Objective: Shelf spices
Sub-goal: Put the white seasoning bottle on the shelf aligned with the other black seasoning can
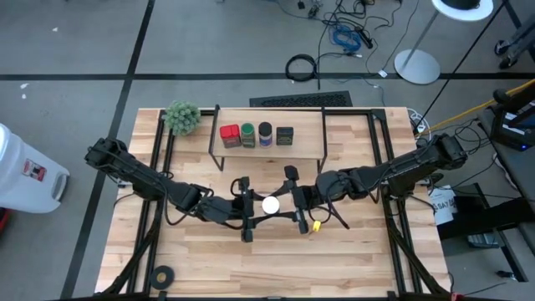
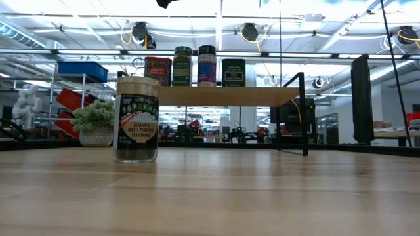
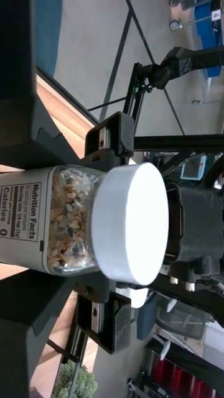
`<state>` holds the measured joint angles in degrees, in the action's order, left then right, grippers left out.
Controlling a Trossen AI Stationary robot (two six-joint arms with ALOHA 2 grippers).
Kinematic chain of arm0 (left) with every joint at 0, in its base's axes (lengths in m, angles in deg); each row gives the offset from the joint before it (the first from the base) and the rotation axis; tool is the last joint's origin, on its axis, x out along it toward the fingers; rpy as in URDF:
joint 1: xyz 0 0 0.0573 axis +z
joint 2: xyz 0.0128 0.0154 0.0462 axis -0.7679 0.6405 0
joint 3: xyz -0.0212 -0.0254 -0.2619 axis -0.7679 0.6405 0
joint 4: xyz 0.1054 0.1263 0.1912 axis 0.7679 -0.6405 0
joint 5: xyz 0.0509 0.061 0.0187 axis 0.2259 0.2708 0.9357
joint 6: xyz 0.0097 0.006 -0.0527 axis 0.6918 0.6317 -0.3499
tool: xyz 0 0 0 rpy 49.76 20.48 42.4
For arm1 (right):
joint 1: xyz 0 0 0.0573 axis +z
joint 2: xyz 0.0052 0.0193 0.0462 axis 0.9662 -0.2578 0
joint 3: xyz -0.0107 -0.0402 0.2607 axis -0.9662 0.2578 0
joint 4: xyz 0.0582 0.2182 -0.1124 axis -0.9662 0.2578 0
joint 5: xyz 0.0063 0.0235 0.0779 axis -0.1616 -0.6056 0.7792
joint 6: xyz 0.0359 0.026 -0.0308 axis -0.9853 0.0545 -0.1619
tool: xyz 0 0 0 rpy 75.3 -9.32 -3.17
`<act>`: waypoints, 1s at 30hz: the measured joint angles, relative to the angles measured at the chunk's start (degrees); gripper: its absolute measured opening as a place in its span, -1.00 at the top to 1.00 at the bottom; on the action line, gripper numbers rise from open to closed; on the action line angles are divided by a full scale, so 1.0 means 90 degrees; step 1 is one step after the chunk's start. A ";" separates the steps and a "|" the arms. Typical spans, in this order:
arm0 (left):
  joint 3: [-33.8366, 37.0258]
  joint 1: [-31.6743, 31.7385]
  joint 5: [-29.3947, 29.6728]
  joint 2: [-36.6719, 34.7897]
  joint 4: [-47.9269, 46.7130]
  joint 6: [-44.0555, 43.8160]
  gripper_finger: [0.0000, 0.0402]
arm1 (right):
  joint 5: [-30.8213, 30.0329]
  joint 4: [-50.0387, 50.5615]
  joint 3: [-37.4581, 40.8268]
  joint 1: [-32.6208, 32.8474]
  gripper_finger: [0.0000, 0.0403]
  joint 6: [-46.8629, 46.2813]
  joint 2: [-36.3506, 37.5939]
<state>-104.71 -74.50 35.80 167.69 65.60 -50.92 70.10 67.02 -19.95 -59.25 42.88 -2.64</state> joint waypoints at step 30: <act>-0.0002 0.0126 -0.0554 0.0000 -0.1039 -0.0467 -0.07 | -0.0289 0.0736 0.0002 -0.0010 -0.62 0.0322 0.0369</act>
<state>-104.73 -73.37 30.81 167.69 56.25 -55.13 67.50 73.65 -19.93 -59.34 45.78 0.69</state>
